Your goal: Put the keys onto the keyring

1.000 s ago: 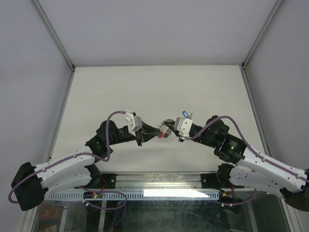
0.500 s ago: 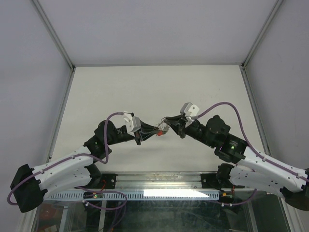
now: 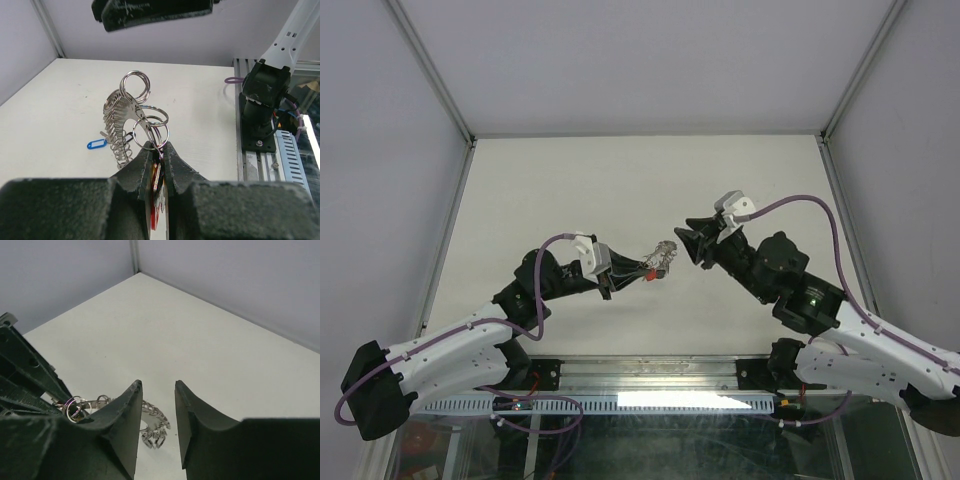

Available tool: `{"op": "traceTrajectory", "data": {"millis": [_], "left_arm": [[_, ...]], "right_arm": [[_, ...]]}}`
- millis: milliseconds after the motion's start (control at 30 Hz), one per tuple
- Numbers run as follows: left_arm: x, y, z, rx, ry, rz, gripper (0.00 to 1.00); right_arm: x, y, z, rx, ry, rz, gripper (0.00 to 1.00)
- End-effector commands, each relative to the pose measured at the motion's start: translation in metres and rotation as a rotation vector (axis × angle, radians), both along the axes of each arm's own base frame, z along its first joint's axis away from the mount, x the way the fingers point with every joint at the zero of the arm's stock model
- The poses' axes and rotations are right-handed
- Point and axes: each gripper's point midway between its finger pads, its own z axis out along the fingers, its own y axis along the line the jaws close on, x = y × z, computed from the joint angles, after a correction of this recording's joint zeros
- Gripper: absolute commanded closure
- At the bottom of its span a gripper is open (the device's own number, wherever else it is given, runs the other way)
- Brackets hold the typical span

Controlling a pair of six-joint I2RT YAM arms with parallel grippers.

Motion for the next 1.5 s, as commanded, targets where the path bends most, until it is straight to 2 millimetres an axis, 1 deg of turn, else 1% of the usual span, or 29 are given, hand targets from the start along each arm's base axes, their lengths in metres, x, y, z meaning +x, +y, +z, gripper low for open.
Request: {"op": "traceTrajectory", "data": {"millis": [0, 100, 167, 233, 367, 400, 467, 500, 633, 733, 833, 967, 1233, 1400, 1467], "left_arm": [[0.0, 0.002, 0.036, -0.074, -0.081, 0.007, 1.0], [0.002, 0.002, 0.037, -0.074, -0.069, 0.016, 1.0], [0.003, 0.002, 0.036, -0.069, -0.058, 0.02, 1.0], [0.004, 0.002, 0.037, -0.071, -0.054, 0.023, 1.0], [0.004, 0.002, 0.037, -0.073, -0.048, 0.027, 1.0], [0.004, 0.002, 0.037, -0.073, -0.047, 0.027, 1.0], [0.005, 0.002, 0.036, -0.069, -0.044, 0.028, 1.0], [0.005, 0.002, 0.036, -0.068, -0.041, 0.03, 1.0], [0.008, 0.001, 0.033, -0.064, -0.021, 0.043, 1.0], [0.009, 0.001, 0.033, -0.064, -0.008, 0.045, 1.0], [0.01, 0.0, 0.033, -0.063, -0.003, 0.047, 1.0], [0.011, -0.001, 0.031, -0.057, 0.005, 0.052, 1.0], [0.012, -0.001, 0.031, -0.056, 0.014, 0.054, 1.0], [0.012, -0.001, 0.031, -0.057, 0.019, 0.054, 1.0], [0.011, -0.002, 0.032, -0.058, 0.019, 0.051, 1.0]], "right_arm": [[0.015, -0.028, 0.027, 0.041, 0.011, -0.173, 0.65], [0.013, -0.033, 0.027, 0.008, 0.006, -0.172, 0.64], [0.008, -0.031, 0.027, -0.019, -0.01, -0.131, 0.62], [-0.002, -0.024, 0.024, -0.063, -0.04, -0.044, 0.58], [-0.024, -0.011, 0.012, -0.162, -0.118, 0.139, 0.56], [-0.032, -0.006, 0.009, -0.185, -0.141, 0.205, 0.56], [-0.046, -0.001, 0.004, -0.232, -0.188, 0.309, 0.54], [-0.049, -0.001, 0.005, -0.248, -0.214, 0.332, 0.53], [-0.047, -0.003, 0.009, -0.306, -0.311, 0.338, 0.53], [-0.046, -0.003, 0.004, -0.389, -0.447, 0.369, 0.52], [-0.049, 0.004, -0.003, -0.442, -0.61, 0.415, 0.55], [-0.058, 0.017, 0.003, -0.423, -0.748, 0.465, 0.6], [-0.057, 0.038, -0.012, -0.557, -0.898, 0.482, 0.64], [-0.047, 0.042, -0.024, -0.638, -0.922, 0.458, 0.64], [-0.044, 0.044, -0.025, -0.65, -0.928, 0.443, 0.64]]}}
